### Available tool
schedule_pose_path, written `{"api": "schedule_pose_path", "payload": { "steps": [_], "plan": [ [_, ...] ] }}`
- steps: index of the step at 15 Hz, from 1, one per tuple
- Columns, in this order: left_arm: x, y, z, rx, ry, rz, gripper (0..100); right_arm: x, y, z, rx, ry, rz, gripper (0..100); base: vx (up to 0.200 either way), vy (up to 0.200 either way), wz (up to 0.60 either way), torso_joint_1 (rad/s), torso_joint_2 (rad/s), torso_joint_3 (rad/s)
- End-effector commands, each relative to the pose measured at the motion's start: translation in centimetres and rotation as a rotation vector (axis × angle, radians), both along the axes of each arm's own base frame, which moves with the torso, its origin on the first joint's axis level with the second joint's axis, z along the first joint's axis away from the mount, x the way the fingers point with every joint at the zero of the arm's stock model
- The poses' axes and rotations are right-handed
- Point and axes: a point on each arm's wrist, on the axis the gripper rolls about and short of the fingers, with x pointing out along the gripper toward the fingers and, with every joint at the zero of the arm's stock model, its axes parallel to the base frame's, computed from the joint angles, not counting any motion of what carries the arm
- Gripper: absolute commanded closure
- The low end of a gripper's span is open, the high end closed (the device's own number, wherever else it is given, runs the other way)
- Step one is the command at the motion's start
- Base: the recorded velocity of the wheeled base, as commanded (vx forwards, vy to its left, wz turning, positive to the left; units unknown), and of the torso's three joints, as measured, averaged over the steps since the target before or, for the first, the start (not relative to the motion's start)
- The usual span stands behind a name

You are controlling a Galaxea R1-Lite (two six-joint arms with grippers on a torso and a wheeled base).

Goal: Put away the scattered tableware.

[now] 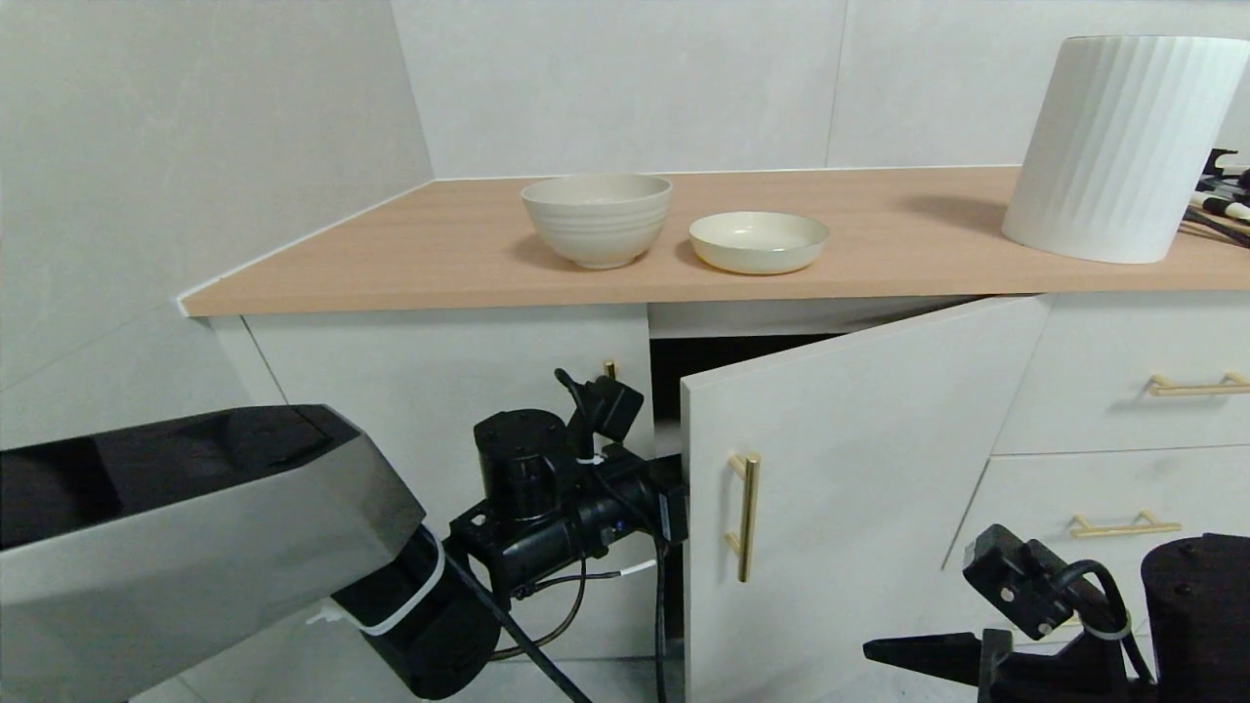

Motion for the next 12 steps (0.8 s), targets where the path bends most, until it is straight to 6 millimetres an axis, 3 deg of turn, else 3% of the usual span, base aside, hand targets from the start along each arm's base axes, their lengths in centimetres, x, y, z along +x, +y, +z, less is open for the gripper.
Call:
{"api": "schedule_pose_path", "payload": {
  "steps": [1, 2, 8, 12],
  "plan": [
    [-0.5, -0.3, 0.4, -0.006, -0.007, -0.015, 100, -0.3, -0.1, 0.2, 0.008, -0.009, 0.011, 0, 0.000, 0.000, 0.00, 0.000, 0.00, 0.000],
    [-0.8, -0.5, 0.5, -0.006, -0.007, -0.024, 100, -0.6, -0.1, 0.3, 0.010, -0.011, 0.017, 0, 0.000, 0.000, 0.00, 0.000, 0.00, 0.000],
    [-1.3, -0.9, 0.7, -0.011, -0.011, -0.050, 100, -1.6, 0.1, 0.0, 0.000, -0.008, 0.070, 0, -0.200, 0.000, 0.00, 0.000, 0.00, 0.000],
    [-1.1, -1.6, 0.8, -0.020, -0.023, -0.062, 100, -2.2, 0.3, -0.3, -0.012, 0.002, 0.100, 0, 0.000, 0.000, 0.00, 0.000, 0.00, 0.000]
  ]
}}
